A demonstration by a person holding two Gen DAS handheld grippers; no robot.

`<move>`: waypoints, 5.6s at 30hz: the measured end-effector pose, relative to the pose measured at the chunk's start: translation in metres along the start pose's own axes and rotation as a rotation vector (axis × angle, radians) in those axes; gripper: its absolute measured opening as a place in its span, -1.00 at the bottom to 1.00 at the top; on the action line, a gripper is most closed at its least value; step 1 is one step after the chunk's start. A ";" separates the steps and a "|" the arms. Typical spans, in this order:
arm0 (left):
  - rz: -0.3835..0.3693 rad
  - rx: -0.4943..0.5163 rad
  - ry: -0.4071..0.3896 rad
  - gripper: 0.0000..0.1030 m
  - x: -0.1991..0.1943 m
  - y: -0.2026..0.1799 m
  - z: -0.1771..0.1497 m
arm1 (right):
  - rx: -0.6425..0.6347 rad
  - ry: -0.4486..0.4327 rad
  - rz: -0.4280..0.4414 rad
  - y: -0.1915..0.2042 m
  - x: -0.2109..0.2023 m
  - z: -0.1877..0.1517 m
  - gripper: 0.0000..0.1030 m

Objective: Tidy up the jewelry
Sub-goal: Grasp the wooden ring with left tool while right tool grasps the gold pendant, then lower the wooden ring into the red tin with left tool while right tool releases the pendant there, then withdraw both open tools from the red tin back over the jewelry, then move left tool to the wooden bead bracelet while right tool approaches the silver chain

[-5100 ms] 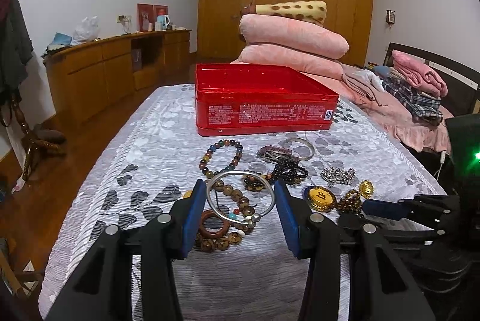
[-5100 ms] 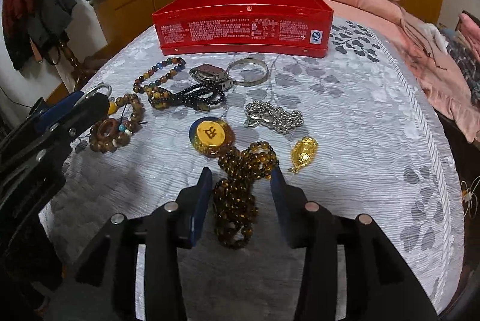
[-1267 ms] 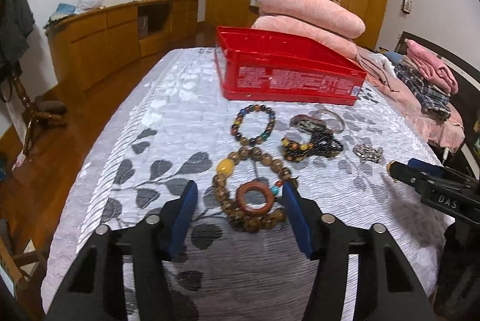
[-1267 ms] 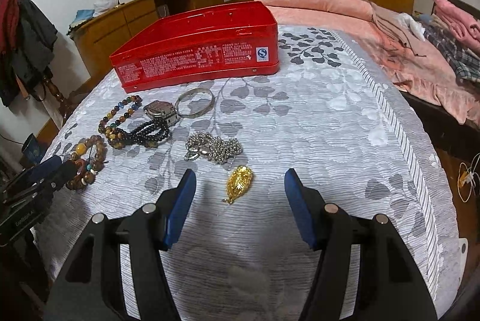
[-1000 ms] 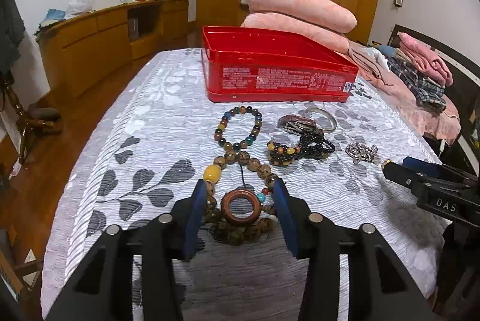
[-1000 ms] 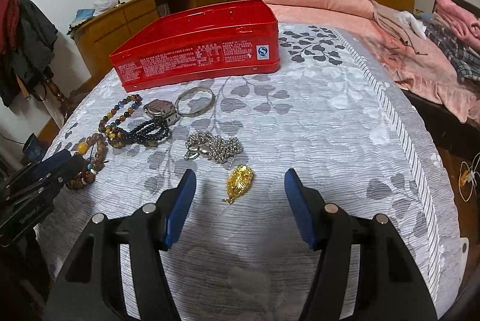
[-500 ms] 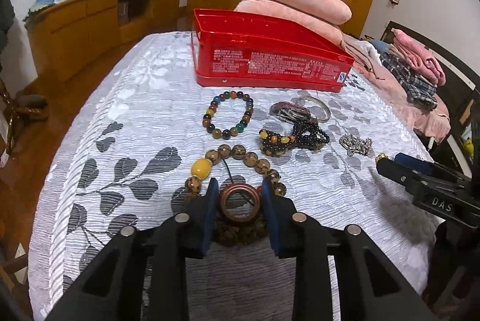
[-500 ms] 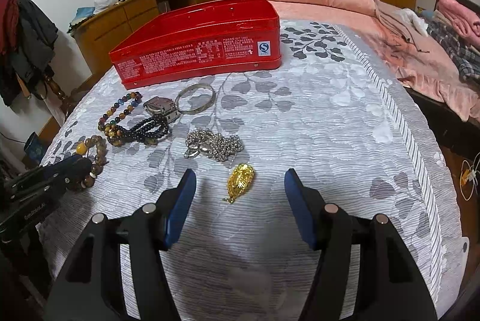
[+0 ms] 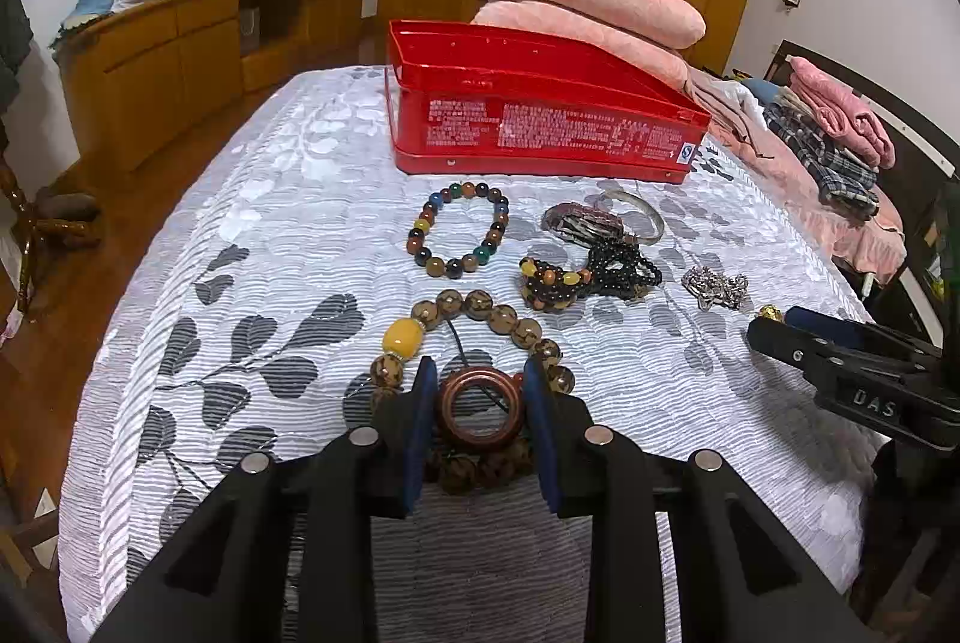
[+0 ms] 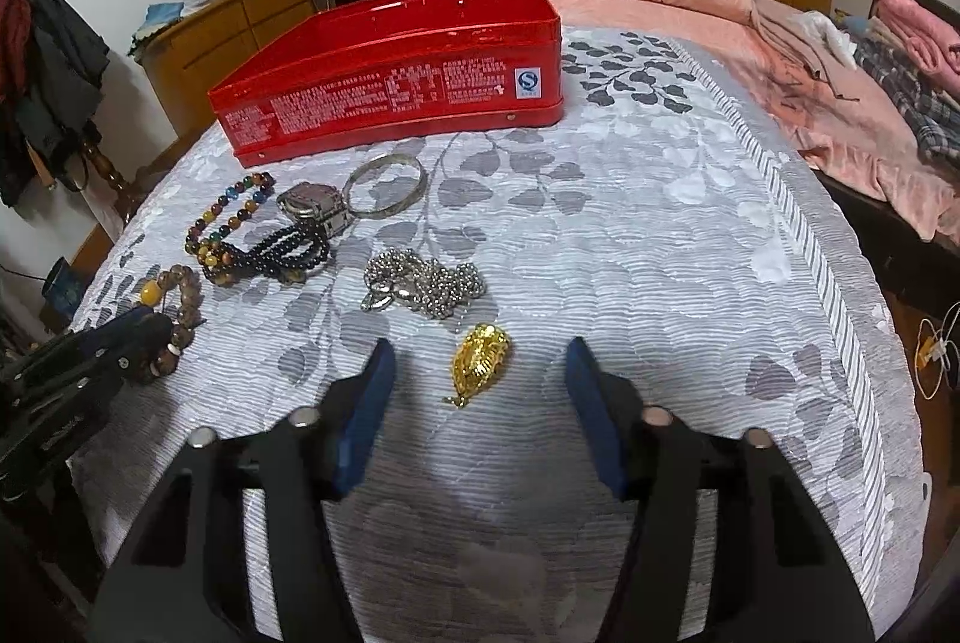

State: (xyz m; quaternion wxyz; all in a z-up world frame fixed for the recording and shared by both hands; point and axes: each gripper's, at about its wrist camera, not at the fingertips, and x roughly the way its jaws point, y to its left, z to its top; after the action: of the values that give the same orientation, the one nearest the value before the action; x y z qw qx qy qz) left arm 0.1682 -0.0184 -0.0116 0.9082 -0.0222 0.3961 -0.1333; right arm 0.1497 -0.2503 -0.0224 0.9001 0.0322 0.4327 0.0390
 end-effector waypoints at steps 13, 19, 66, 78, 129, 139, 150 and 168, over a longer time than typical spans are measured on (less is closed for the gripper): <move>-0.021 -0.029 -0.042 -0.43 -0.013 0.006 0.000 | -0.046 -0.020 0.001 0.007 -0.005 -0.001 -0.65; -0.026 -0.030 -0.073 -0.43 -0.023 0.005 0.004 | -0.052 -0.049 0.021 0.012 -0.017 0.002 -0.66; -0.001 -0.022 -0.182 -0.43 0.006 -0.013 0.114 | -0.020 -0.166 0.104 0.016 -0.006 0.108 -0.81; 0.051 -0.018 -0.167 -0.43 0.044 -0.019 0.160 | -0.002 -0.154 0.108 0.016 0.022 0.156 -0.81; 0.199 -0.010 -0.102 0.56 -0.017 0.009 0.027 | -0.011 -0.092 0.041 0.006 -0.009 0.026 0.34; 0.189 0.005 -0.033 0.41 -0.006 0.009 0.012 | -0.022 -0.084 0.053 0.009 -0.012 0.019 0.34; 0.124 0.005 0.065 0.16 0.013 0.011 0.013 | -0.047 -0.068 0.056 0.014 -0.006 0.019 0.34; 0.106 -0.006 0.043 -0.36 0.013 0.014 0.018 | -0.087 0.041 0.077 0.021 0.018 0.025 -0.45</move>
State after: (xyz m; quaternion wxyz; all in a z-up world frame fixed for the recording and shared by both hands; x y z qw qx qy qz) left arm 0.1926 -0.0096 -0.0109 0.9051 -0.0011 0.4166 -0.0846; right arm 0.1792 -0.2282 -0.0186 0.8894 0.0088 0.4476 0.0930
